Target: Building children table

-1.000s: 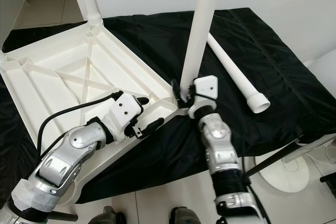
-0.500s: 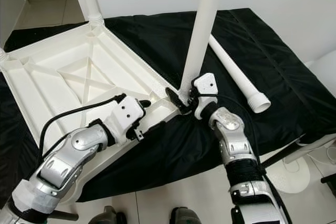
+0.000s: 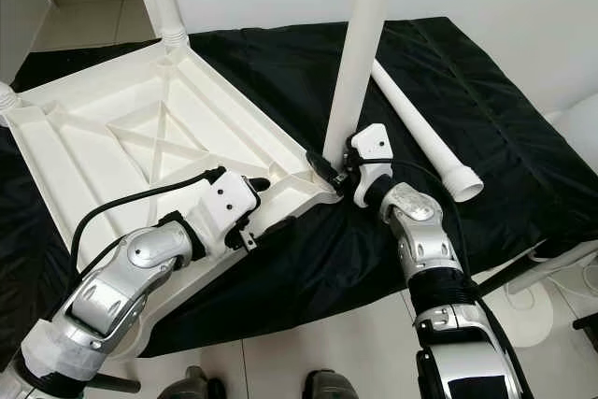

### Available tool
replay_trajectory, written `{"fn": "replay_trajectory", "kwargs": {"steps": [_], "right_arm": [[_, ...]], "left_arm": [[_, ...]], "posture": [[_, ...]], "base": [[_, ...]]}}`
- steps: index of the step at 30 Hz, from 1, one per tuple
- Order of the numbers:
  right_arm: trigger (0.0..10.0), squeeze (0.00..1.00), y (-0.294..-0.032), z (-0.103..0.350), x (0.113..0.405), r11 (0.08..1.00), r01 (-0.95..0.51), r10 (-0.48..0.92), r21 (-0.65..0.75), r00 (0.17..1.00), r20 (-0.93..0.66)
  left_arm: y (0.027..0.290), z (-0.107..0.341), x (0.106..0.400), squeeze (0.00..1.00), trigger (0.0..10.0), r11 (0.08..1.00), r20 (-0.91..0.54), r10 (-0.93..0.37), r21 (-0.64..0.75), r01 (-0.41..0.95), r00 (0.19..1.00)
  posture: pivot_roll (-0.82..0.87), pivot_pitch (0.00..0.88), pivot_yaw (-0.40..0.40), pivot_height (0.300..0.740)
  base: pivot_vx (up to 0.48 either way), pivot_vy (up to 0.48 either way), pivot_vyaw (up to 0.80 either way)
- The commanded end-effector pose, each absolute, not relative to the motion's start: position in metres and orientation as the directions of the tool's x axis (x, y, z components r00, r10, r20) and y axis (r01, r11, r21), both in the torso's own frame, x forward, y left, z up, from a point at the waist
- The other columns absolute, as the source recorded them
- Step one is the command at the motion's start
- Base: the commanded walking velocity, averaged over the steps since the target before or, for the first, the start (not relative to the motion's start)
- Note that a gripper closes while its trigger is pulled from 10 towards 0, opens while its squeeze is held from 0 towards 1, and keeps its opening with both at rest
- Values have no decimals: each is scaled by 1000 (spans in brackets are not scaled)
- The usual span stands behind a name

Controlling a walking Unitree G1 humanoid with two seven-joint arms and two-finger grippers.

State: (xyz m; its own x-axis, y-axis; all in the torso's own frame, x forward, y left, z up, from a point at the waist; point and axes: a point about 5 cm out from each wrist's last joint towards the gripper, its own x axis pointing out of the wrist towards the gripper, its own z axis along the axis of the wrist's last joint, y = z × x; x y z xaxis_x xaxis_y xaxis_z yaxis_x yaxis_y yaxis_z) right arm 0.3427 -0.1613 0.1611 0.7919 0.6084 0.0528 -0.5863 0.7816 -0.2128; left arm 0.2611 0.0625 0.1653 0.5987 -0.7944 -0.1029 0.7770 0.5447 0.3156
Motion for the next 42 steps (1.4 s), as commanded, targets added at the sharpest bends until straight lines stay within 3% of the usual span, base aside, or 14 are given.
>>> {"fn": "replay_trajectory", "kwargs": {"steps": [1,16,19,21,28,32,42], "right_arm": [[10000,0,-168,146,343,819,-551,557,-161,830,-8],[10000,0,-147,141,343,888,-455,457,-68,890,12],[10000,0,-140,143,341,917,-396,398,-50,917,37],[10000,0,-133,143,339,966,-257,258,-20,965,51],[10000,0,-128,145,335,991,-128,131,-45,988,84],[10000,0,-114,147,324,999,29,-32,27,992,118],[10000,0,-105,153,320,999,14,-21,52,990,143]], "left_arm": [[60,165,258,0,10000,478,-129,-835,309,822,535],[60,166,258,0,10000,478,-129,-836,308,822,534],[61,165,257,0,10000,480,-130,-834,307,822,536],[61,164,256,0,10000,487,-126,-831,302,819,541],[60,164,255,0,10000,489,-125,-831,300,819,543],[59,163,255,0,10000,491,-122,-831,298,818,543],[58,164,255,0,10000,488,-118,-833,302,819,540]], "posture": [[-56,89,20,740],[-59,100,21,740],[-58,99,13,740],[-55,96,1,740],[-55,94,-4,740],[-57,87,-12,740],[-61,79,-10,740]], "base": [[0,0,0],[0,0,0],[0,0,0],[0,0,0],[0,0,0],[0,0,0],[0,0,0]]}}
